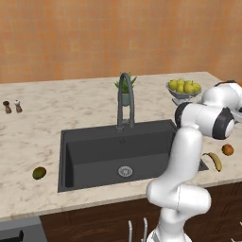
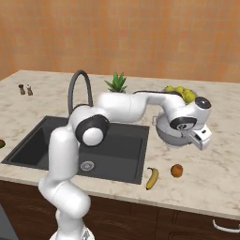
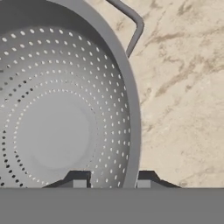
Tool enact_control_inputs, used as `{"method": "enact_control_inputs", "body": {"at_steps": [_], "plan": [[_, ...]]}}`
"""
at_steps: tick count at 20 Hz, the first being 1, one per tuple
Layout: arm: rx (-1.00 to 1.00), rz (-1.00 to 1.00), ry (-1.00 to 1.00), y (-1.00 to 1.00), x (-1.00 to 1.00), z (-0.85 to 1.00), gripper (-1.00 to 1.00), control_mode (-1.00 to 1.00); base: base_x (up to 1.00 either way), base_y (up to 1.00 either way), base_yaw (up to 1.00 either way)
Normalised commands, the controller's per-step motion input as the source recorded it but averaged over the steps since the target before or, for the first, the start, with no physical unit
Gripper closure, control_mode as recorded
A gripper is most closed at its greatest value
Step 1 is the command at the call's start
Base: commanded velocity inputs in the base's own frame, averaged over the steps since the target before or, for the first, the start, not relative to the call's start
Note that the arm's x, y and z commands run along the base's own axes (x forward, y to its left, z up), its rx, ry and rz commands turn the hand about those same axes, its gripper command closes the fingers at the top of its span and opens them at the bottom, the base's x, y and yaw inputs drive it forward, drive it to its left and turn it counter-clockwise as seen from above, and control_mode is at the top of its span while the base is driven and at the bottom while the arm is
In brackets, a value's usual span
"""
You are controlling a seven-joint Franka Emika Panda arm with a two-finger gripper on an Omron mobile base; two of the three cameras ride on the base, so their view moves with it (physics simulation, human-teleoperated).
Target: Put the colander in the sink, put the mango, peach, banana in the colander, and turn on the sink faucet and pour water over the colander.
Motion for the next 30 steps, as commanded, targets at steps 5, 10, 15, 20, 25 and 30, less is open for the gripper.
{"method": "enact_control_inputs", "body": {"at_steps": [5, 10, 15, 20, 25, 30], "plan": [[0.0, 0.08, 0.01, 0.8, -0.38, 0.2, 1.0, -1.0, 0.0, 0.0, 0.0], [0.0, 0.12, 0.03, 0.99, -0.16, 0.02, 1.0, -1.0, 0.0, 0.0, 0.0], [0.0, 0.18, 0.08, 1.0, -0.18, -0.02, 1.0, -1.0, 0.0, 0.0, 0.0], [0.03, 0.29, 0.03, 1.0, -0.02, -0.09, 1.0, -1.0, 0.0, 0.0, 0.0], [0.02, 0.29, 0.01, 0.99, -0.07, -0.22, 1.0, -1.0, 0.0, 0.0, 0.0], [0.0, 0.18, 0.03, 0.92, -0.16, -0.44, 1.0, -1.0, 0.0, 0.0, 0.0]]}}
